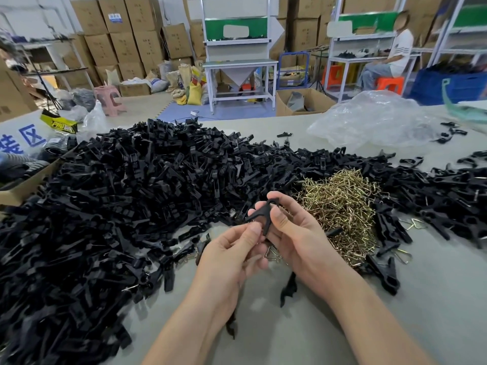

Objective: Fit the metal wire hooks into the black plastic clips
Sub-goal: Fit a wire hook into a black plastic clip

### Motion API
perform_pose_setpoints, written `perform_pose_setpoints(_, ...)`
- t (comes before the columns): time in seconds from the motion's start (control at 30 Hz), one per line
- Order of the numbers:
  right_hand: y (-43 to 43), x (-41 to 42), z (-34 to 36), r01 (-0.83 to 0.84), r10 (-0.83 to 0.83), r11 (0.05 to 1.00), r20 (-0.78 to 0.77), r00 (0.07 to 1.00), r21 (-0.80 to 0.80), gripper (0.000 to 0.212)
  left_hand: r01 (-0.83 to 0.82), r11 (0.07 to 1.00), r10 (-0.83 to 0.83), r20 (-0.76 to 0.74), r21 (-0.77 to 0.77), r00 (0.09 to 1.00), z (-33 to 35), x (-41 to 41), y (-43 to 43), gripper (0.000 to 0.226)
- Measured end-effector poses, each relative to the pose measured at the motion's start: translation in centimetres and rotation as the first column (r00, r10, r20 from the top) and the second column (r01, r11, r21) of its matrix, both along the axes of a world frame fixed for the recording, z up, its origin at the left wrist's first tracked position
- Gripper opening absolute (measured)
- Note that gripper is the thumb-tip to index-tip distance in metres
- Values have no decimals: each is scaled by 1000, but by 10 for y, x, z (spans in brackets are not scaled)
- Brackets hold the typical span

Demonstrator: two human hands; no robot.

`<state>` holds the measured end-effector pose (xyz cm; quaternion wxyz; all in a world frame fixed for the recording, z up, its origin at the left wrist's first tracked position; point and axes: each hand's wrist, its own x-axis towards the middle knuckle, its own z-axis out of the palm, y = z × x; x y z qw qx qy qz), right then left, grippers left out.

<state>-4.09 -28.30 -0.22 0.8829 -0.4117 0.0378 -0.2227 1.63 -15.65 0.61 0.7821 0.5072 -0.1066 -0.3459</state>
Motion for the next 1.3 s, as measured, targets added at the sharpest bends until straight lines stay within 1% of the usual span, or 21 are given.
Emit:
perform_pose_setpoints(0.17,0,2,-2,22,-22,999,-1,1000,-24,25,28,998,-36,-171,-50,985,-1,7,2,17)
perform_pose_setpoints(0.23,0,3,-2,17,-17,999,-19,1000,-31,24,25,998,-35,-198,-52,980,0,8,3,20)
perform_pose_setpoints(0.33,0,4,-3,20,-23,998,-44,999,-59,25,-3,999,-6,-156,-54,988,-1,5,2,15)
perform_pose_setpoints(0.37,0,3,-3,20,-23,998,-48,999,-64,26,-8,998,-1,-143,-66,990,0,4,2,18)
perform_pose_setpoints(0.47,0,2,-4,9,-12,998,-47,999,-68,27,-37,995,24,-135,-97,991,1,3,1,48)
perform_pose_setpoints(0.5,0,2,-4,3,-6,998,-41,999,-70,26,-48,994,35,-133,-96,990,2,4,1,52)
perform_pose_setpoints(0.67,0,2,-4,0,-1,998,-29,1000,-59,23,-46,996,37,-125,-72,991,2,5,3,55)
perform_pose_setpoints(0.77,-1,2,-5,4,-5,999,-33,999,-45,24,-57,997,51,-115,-47,992,1,6,3,47)
perform_pose_setpoints(0.9,0,3,-4,-5,2,998,-42,999,-67,24,-61,997,55,-102,-54,993,1,7,4,53)
perform_pose_setpoints(1.03,1,2,-3,-1,-2,998,-46,999,-60,26,-55,996,47,-104,-72,993,0,6,4,47)
perform_pose_setpoints(1.17,1,1,-2,-10,7,998,-47,999,-60,26,-53,997,47,-107,-53,993,-2,8,4,38)
perform_pose_setpoints(1.3,2,1,-1,-8,4,997,-57,998,-77,27,-58,997,53,-94,-45,994,-3,9,4,39)
